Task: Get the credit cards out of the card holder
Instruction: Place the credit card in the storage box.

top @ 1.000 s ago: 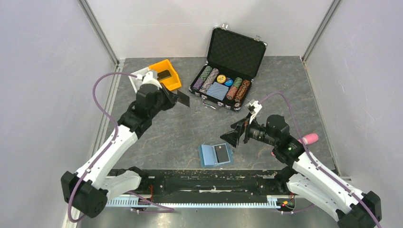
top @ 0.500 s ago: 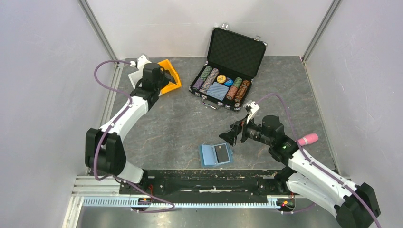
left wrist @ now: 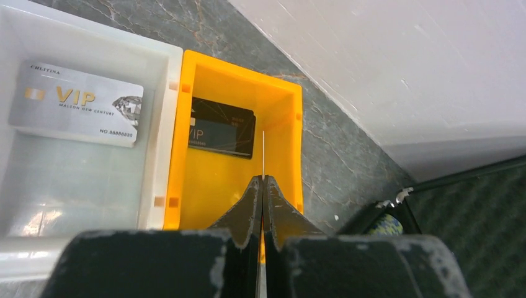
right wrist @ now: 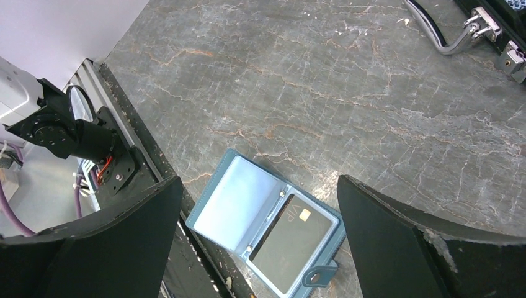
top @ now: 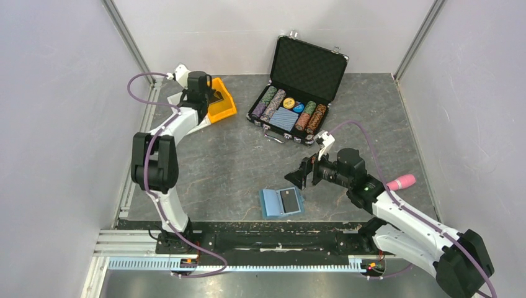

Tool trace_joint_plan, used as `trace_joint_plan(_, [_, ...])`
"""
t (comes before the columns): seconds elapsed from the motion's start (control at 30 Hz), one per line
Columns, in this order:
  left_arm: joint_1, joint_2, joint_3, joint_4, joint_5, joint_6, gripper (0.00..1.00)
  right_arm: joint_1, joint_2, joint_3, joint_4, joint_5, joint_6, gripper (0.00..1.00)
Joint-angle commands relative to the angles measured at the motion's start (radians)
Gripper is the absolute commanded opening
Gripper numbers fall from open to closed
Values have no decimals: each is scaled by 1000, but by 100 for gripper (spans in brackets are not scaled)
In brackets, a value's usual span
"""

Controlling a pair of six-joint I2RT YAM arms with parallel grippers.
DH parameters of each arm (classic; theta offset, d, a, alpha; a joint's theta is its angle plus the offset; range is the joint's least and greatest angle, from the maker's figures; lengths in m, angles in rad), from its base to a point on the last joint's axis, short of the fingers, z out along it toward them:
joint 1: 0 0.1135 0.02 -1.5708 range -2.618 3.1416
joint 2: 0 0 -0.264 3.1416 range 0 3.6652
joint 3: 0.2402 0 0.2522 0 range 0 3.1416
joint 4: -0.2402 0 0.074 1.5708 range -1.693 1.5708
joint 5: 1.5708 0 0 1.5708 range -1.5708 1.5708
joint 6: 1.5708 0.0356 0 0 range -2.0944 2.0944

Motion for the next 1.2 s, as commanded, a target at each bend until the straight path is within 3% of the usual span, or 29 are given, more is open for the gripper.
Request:
trace_joint_plan(0.0, [19, 71, 85, 70, -8, 17, 2, -1, 15, 64, 21, 18, -29, 98])
trace_joint_plan(0.33, [25, 179, 94, 207, 23, 80, 2, -1, 63, 106, 1, 46, -51, 98])
trace_joint_plan(1.17, [41, 312, 130, 295, 25, 115, 2, -1, 116, 171, -4, 66, -61, 98])
